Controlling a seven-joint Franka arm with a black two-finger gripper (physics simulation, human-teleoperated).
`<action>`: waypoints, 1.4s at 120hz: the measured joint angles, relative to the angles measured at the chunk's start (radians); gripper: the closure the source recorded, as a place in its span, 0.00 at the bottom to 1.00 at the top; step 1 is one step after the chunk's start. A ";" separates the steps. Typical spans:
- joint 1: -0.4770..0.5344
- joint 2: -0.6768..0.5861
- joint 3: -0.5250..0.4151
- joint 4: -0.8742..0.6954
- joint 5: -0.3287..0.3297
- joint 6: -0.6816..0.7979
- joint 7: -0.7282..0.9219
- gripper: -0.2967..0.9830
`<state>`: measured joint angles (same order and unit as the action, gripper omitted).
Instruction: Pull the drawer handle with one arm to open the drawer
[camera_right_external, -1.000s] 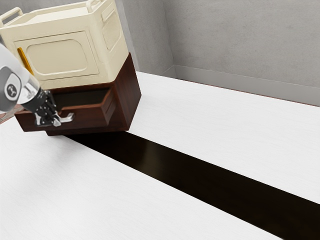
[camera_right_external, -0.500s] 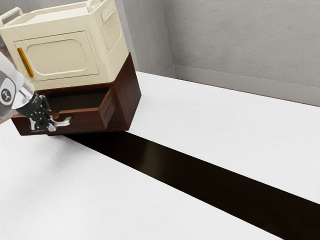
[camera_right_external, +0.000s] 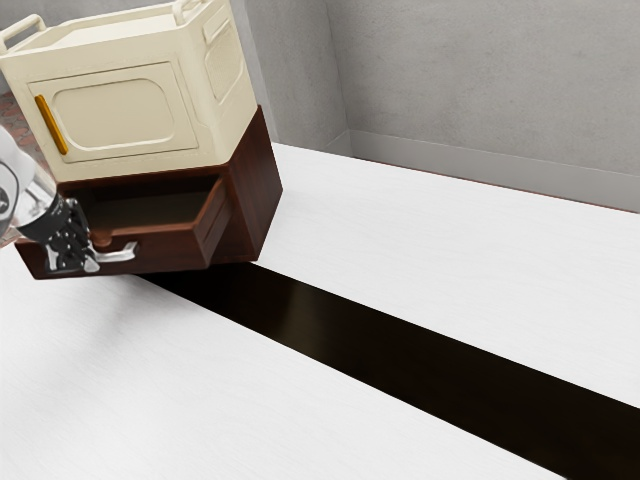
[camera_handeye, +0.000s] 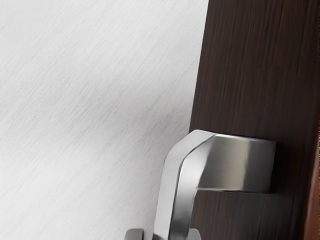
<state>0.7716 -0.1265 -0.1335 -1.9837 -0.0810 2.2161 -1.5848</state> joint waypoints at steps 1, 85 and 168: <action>0.000 -0.001 0.000 -0.001 0.000 0.000 0.000 0.78; -0.004 -0.065 0.012 -0.026 0.004 0.003 0.003 0.66; -0.513 -0.152 0.103 0.258 0.073 -0.760 0.007 0.26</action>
<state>0.2585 -0.2781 -0.0300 -1.7261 -0.0080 1.4563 -1.5774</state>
